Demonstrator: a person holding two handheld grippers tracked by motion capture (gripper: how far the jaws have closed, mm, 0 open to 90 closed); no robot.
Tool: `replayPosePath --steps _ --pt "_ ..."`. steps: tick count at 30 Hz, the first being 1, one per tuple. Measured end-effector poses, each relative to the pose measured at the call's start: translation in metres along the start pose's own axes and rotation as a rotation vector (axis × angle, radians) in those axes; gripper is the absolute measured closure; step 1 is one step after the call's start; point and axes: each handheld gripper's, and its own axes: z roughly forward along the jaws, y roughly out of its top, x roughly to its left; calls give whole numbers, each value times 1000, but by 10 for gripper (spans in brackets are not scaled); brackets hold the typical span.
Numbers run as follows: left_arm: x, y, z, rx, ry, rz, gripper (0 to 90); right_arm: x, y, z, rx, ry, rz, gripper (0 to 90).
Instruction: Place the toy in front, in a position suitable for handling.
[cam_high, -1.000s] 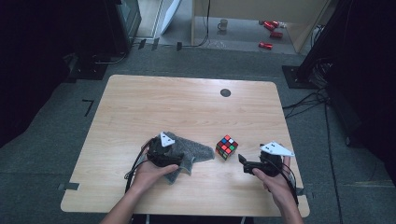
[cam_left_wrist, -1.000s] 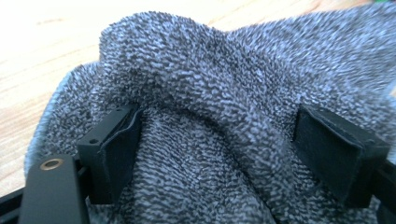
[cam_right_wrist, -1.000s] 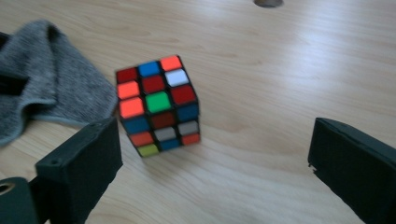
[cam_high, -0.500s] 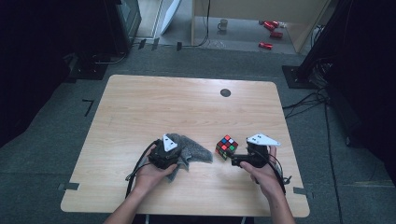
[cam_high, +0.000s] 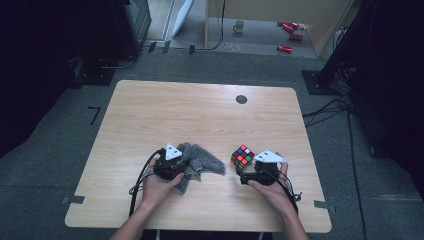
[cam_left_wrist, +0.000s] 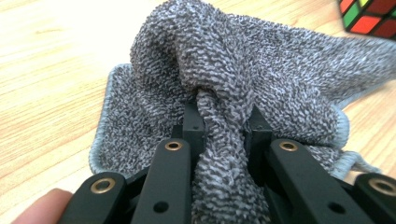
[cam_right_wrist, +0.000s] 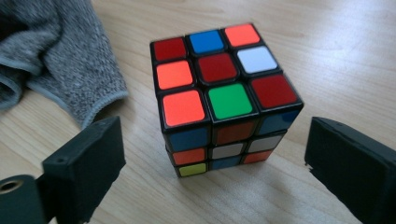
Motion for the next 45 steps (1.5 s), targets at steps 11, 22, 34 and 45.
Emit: replayPosePath --steps 11,22,34,45 --pt "-4 5 -10 -57 -79 16 782 4 -2 20 27 -64 -13 153" --pt "-2 6 -14 -78 -105 6 780 4 -2 21 24 -64 -8 291" --pt "3 6 -22 -111 -123 -19 777 3 -4 20 45 -73 4 298" --pt "5 6 -22 -113 -122 -16 775 -3 -7 15 58 -51 -17 252"
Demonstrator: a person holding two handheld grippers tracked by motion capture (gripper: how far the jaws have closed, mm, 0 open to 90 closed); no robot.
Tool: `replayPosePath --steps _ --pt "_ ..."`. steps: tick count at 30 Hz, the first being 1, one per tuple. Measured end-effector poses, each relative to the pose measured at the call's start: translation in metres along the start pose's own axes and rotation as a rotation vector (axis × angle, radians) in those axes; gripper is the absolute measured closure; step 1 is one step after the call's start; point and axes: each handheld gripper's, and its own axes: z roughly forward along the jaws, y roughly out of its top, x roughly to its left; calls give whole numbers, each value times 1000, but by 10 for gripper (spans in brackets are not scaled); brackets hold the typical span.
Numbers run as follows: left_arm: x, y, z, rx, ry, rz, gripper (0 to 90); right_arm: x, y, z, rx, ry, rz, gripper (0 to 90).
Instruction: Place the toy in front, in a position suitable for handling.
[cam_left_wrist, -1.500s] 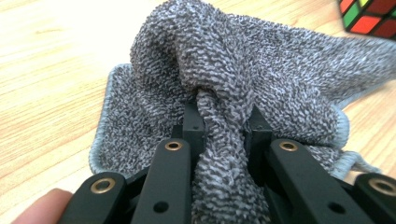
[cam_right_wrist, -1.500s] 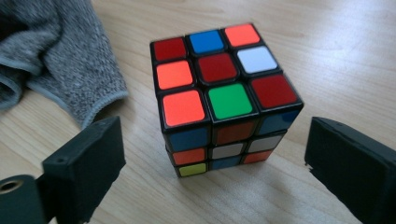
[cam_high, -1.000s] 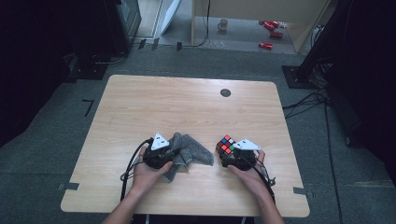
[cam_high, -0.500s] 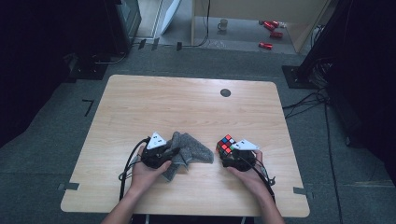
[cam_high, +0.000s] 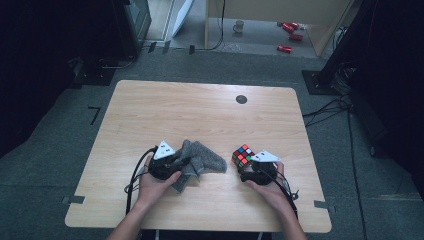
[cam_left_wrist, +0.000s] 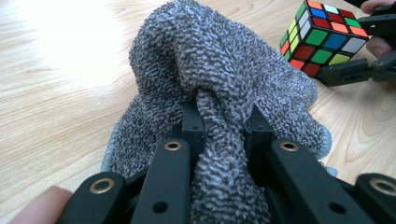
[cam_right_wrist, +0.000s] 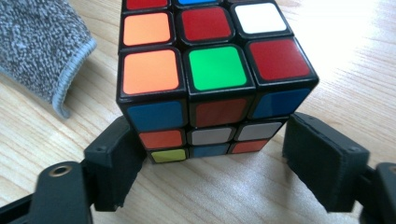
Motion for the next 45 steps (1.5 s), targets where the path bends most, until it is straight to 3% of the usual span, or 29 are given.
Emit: replayPosePath --steps 3,7,9,13,14,18,19,20,21,23,25,26,27,32,35,37,39,44,45 --pt "-2 0 1 3 -4 5 775 2 0 -1 -16 9 -19 330" --pt "-2 1 1 -3 -8 10 775 3 -1 -1 -21 8 -27 341" --pt "-3 2 -1 -19 -18 16 775 7 -1 -3 -35 -7 -63 344" --pt "-1 4 -5 -41 -45 -1 776 11 0 -7 -69 24 -89 345" --pt "0 5 -7 -48 -55 -2 776 14 3 -11 -91 57 -79 346" --pt "-1 10 -18 -120 -144 -21 776 26 10 -21 -109 101 -116 346" --pt "-1 10 -18 -120 -144 -21 775 31 11 -23 -111 116 -132 346" --pt "-3 14 -22 -152 -189 -23 775 35 12 -26 -116 132 -147 346" --pt "-3 14 -22 -152 -189 -23 775 35 12 -26 -116 132 -147 346" --pt "-8 17 -26 -173 -235 -5 774 48 16 -32 -130 184 -192 346" --pt "-10 18 -26 -174 -253 -1 772 57 18 -36 -139 216 -212 346" --pt "-13 18 -24 -167 -308 11 770 60 19 -38 -146 235 -228 346" --pt "-16 18 -23 -162 -327 20 768 63 20 -40 -153 250 -239 346" --pt "-27 16 -15 -122 -366 87 766 70 23 -47 -184 313 -256 346" --pt "-26 16 -13 -106 -377 73 764 70 23 -49 -189 316 -265 346" --pt "-26 15 -11 -85 -374 72 763 64 23 -55 -226 357 -247 346" --pt "-27 14 -11 -89 -382 70 763 64 23 -56 -230 362 -245 346" --pt "-22 19 -20 -162 -472 21 764 69 20 -50 -187 347 -263 347" --pt "-22 19 -21 -164 -471 22 764 70 20 -49 -180 346 -269 347"
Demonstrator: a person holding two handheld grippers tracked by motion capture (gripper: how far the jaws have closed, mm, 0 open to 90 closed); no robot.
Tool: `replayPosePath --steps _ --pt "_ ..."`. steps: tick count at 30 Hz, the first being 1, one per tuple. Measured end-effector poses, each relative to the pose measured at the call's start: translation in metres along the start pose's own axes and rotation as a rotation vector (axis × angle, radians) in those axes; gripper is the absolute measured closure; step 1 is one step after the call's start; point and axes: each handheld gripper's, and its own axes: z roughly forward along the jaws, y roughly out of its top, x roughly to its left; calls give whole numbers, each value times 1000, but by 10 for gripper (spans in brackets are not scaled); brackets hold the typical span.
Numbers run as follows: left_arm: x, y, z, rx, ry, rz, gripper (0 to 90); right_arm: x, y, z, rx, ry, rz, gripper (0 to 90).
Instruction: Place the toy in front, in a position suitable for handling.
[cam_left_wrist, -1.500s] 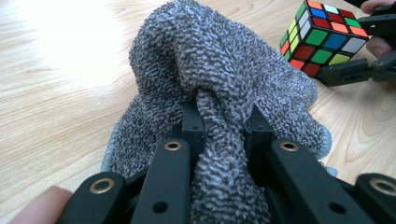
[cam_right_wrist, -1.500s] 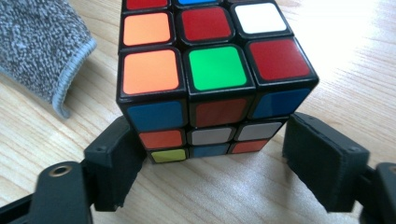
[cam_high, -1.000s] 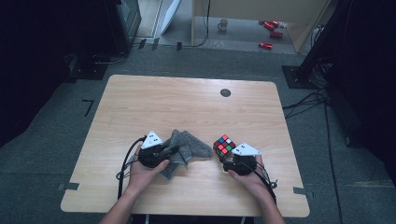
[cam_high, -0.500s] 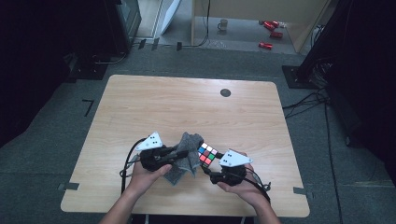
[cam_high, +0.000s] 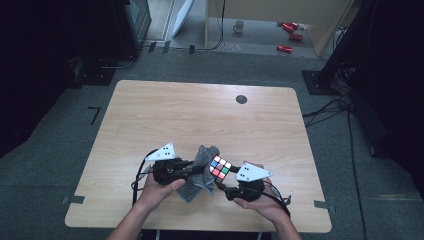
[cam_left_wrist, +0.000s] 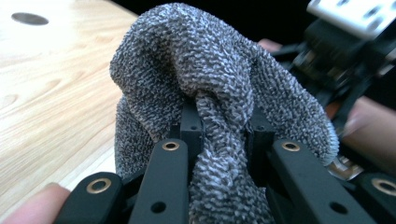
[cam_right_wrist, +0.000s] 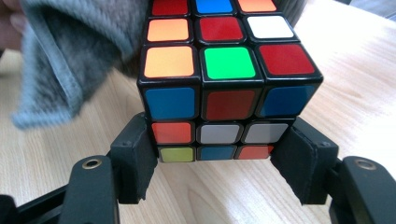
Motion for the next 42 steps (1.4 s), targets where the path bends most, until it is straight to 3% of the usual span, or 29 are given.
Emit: replayPosePath --steps 3,5,8,10,15,18,20,21,22,23,27,28,29,31,32,34,37,38,42 --pt "1 -1 0 4 3 0 763 1 1 0 1 1 0 347" --pt "5 -5 5 57 15 -8 763 1 4 -4 -16 -1 -2 347" --pt "5 -7 8 71 24 -13 763 0 5 -9 -40 8 2 347" --pt "4 -6 8 65 22 -15 763 -1 5 -9 -40 5 -1 347" --pt "0 5 -6 -36 -59 -34 757 -1 -2 3 20 -10 4 347" --pt "-7 9 -6 -33 -75 -14 755 2 -2 6 44 -18 -8 347" --pt "-10 10 -4 -21 -73 -1 754 3 -1 6 49 -21 -10 347" --pt "-17 10 2 14 -60 40 754 6 0 8 61 -28 -21 347" --pt "-17 10 2 14 -60 40 752 6 0 8 61 -28 -21 347" --pt "-25 10 10 58 -45 77 751 8 1 10 73 -36 -30 347" --pt "-31 8 19 91 7 104 747 11 1 13 81 -36 -45 347" --pt "-31 8 19 91 7 104 748 11 1 13 81 -36 -45 347" --pt "-27 9 17 88 39 89 750 11 1 11 78 -50 -39 348" --pt "-20 9 11 81 60 63 751 8 2 8 66 -54 -30 348" --pt "-20 9 11 81 60 63 752 7 2 7 60 -53 -27 348" --pt "-15 10 7 70 60 19 751 7 3 6 54 -51 -28 348" --pt "-17 10 10 78 34 20 750 9 3 7 53 -44 -34 348" --pt "-24 10 15 86 13 39 747 12 3 9 62 -48 -48 348" --pt "-24 10 17 93 22 43 747 14 2 12 71 -51 -64 348"
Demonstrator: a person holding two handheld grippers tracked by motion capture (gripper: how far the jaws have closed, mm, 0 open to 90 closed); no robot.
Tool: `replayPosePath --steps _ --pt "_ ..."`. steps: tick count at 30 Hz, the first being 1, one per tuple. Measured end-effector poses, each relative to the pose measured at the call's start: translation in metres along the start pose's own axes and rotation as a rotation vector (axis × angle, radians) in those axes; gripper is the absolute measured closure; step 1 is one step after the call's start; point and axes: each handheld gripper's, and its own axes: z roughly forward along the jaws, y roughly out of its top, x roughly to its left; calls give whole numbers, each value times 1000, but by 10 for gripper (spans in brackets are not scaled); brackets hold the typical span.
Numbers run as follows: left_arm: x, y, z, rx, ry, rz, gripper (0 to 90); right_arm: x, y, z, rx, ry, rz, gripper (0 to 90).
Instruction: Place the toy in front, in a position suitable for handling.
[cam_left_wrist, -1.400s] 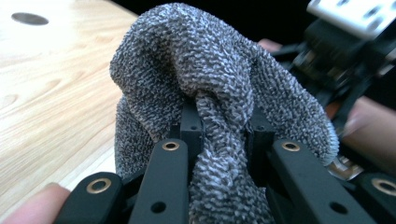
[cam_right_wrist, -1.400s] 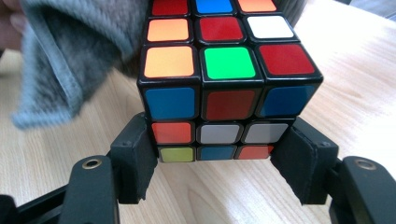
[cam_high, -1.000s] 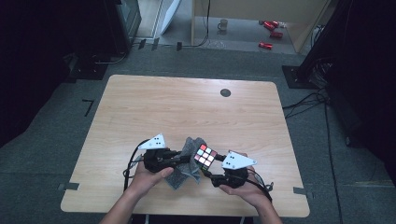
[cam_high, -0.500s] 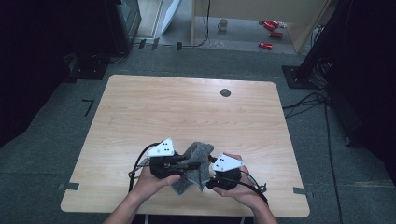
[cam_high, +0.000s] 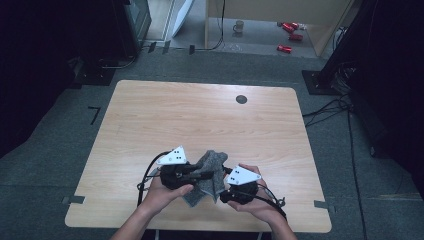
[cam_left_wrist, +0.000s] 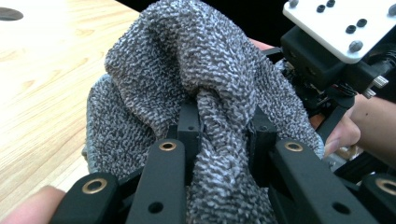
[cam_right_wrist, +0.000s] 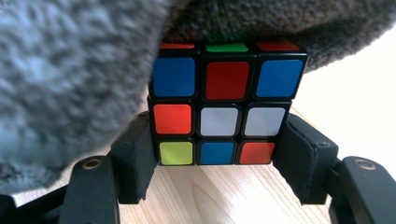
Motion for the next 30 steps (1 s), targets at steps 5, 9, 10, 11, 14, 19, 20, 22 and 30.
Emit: replayPosePath --steps 5,9,10,11,14,19,20,22,30 --pt "26 -9 -10 -20 19 -114 749 -6 0 -6 -16 -5 17 348" --pt "21 -7 -8 -31 -15 -104 748 -5 0 -6 -26 2 19 348" --pt "12 -4 -4 -34 -31 -69 748 -4 0 -5 -24 3 15 348" --pt "10 -4 -3 -31 -27 -57 747 -3 1 -4 -22 3 10 348" --pt "12 -3 -3 -36 -27 -72 748 -3 1 -4 -23 -1 3 348" --pt "28 -8 -14 -63 -8 -152 750 -8 2 -13 -57 -2 27 348" --pt "28 -8 -14 -63 -8 -152 750 -8 2 -13 -57 -2 27 348" --pt "24 -7 -14 -74 -36 -148 748 -8 3 -14 -67 4 31 348" --pt "24 -6 -13 -49 10 -140 746 -8 3 -16 -73 -2 30 348"
